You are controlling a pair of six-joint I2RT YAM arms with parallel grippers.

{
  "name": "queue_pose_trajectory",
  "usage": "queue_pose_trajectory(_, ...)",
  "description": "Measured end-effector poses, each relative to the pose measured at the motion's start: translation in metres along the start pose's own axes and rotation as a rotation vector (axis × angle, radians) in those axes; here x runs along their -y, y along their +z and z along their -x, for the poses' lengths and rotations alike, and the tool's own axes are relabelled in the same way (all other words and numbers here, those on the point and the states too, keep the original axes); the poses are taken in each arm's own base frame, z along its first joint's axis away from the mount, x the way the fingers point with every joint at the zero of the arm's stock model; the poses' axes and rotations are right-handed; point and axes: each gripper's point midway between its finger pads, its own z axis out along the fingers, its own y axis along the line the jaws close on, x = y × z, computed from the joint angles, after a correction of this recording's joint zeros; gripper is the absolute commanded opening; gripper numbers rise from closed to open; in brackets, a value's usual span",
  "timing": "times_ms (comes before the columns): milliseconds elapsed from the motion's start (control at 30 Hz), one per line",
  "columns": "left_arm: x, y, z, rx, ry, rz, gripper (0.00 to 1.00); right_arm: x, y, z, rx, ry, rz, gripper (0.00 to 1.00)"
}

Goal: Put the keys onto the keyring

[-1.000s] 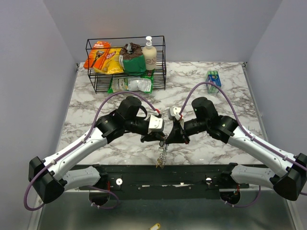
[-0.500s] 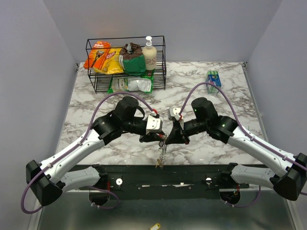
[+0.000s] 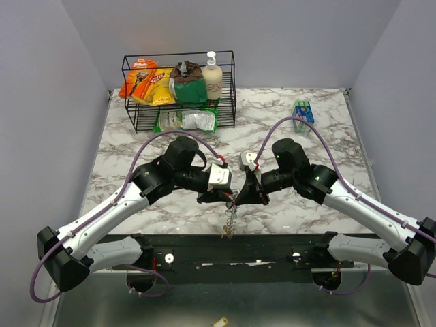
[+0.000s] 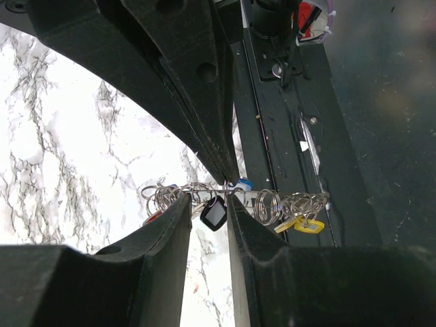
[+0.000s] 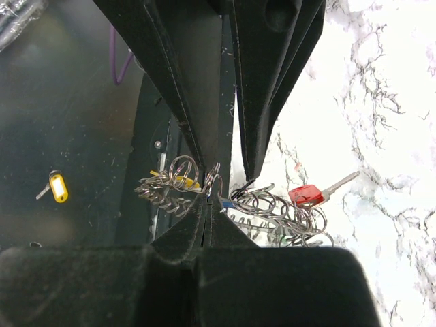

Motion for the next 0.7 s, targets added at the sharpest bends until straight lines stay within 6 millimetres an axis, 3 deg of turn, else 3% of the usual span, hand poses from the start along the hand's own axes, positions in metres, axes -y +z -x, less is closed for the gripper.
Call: queue_pose_trajectory(700,0.0027,0.0099,-0.0004,0.009,-0.027,-0.037,0.26,0.0005,0.0007,-0.0018,-0.001,0.006,-0.002,0.01)
